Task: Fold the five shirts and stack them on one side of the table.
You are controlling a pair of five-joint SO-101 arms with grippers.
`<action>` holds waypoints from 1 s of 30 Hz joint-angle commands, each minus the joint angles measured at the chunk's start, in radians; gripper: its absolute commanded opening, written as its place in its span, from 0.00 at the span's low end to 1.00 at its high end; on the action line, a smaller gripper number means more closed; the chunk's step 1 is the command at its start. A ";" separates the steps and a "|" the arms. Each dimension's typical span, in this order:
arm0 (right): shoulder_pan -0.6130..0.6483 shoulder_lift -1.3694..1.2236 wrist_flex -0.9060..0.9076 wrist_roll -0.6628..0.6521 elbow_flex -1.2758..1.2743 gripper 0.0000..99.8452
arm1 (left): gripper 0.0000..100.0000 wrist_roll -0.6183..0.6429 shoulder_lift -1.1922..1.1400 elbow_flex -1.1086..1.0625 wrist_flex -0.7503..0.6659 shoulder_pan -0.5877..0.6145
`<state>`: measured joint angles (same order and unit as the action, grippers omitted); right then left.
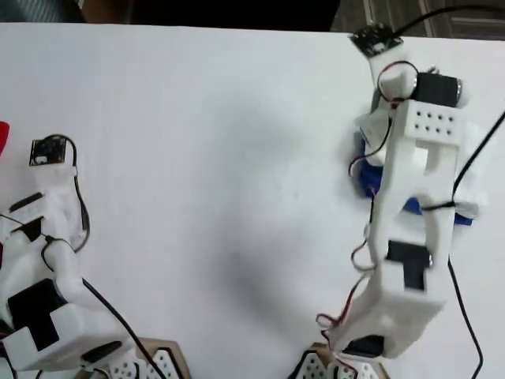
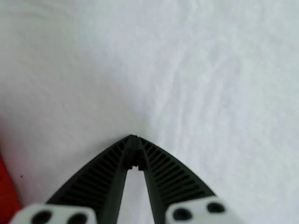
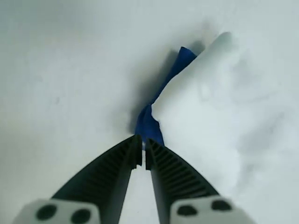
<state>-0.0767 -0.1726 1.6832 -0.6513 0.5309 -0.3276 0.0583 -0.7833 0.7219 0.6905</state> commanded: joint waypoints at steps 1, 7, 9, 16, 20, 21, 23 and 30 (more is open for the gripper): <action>0.015 0.226 0.025 0.025 -0.081 0.02 | 0.03 0.000 0.077 0.084 0.075 0.118; 0.105 0.466 -0.008 0.015 -0.462 0.16 | 0.09 -0.209 0.206 0.278 0.175 0.413; 0.151 0.538 -0.031 0.014 -0.566 0.21 | 0.16 -0.310 0.192 0.303 0.158 0.466; 0.288 0.782 -0.077 0.014 -0.779 0.24 | 0.25 -0.402 -0.006 0.295 -0.009 0.508; 0.340 0.862 -0.076 0.014 -0.852 0.24 | 0.25 -0.402 -0.157 0.321 -0.054 0.460; 0.341 0.871 -0.076 0.014 -0.868 0.24 | 0.25 -0.402 -0.190 0.335 -0.054 0.448; 0.334 0.875 -0.076 0.014 -0.895 0.24 | 0.25 -0.400 -0.258 0.366 -0.051 0.431; 0.332 0.885 -0.077 0.014 -0.948 0.24 | 0.18 -0.410 -0.433 0.441 -0.028 0.414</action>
<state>0.2532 0.6790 1.6172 -0.6375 -0.4189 -0.7281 -0.3053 -0.3767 0.6912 1.1370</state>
